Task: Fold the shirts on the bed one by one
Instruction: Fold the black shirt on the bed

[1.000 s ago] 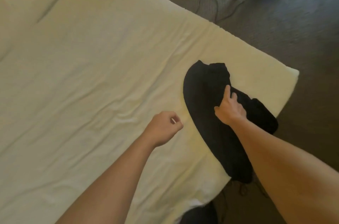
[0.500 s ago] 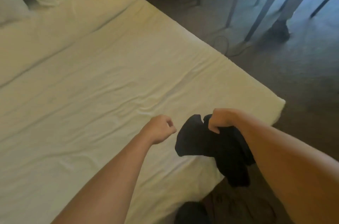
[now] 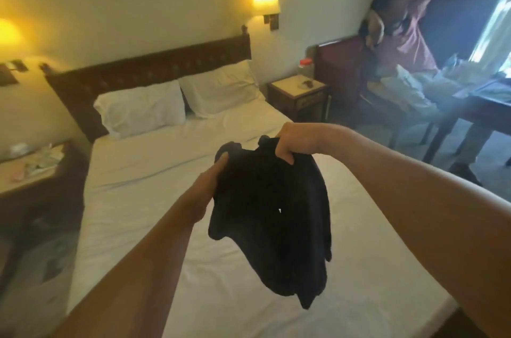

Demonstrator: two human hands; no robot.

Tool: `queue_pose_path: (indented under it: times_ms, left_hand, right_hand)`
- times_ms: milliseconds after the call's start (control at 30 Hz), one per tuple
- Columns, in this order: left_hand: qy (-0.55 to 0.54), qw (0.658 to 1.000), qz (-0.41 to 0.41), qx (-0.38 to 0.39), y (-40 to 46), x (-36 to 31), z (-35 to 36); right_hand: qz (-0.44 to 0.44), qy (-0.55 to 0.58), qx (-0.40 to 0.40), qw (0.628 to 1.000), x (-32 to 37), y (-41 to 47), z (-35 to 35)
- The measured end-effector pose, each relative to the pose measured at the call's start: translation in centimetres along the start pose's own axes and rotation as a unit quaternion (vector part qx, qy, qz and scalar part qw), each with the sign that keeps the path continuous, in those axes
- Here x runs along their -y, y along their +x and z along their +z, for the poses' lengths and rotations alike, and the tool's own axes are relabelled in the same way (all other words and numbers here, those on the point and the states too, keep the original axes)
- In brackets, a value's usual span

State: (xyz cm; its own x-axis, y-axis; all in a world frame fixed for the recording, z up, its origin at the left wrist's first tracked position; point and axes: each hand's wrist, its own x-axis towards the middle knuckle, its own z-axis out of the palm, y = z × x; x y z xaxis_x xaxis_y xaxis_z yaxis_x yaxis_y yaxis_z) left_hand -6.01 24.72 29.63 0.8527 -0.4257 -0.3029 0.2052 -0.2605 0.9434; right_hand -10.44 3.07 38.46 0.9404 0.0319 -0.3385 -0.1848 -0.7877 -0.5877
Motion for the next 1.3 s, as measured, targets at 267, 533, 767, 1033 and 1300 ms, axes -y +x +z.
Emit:
queue_pose_path:
  times_ms: [267,533,767,1033,1300]
  left_hand:
    - [0.015,0.99,0.086,-0.107,-8.1,-7.6,-12.9]
    - [0.267,0.917,0.149,-0.258,-13.9,-14.0,-21.8]
    - [0.362,0.826,0.121,-0.415,-16.9,-12.5,-28.0]
    - [0.365,0.781,0.032,-0.505,-17.5,-12.4,-28.8]
    - [0.266,0.921,0.157,-0.239,-14.4,-17.4,-19.8]
  right_hand:
    - [-0.074,0.113,-0.116,0.984,10.3,2.1,3.1]
    - [-0.193,0.142,-0.274,0.931,15.0,6.4,2.4]
    - [-0.234,0.184,-0.386,0.873,17.9,7.4,0.4]
    - [-0.319,0.114,-0.377,0.862,24.3,5.5,0.3]
    - [-0.418,0.041,-0.351,0.837,29.6,2.7,1.8]
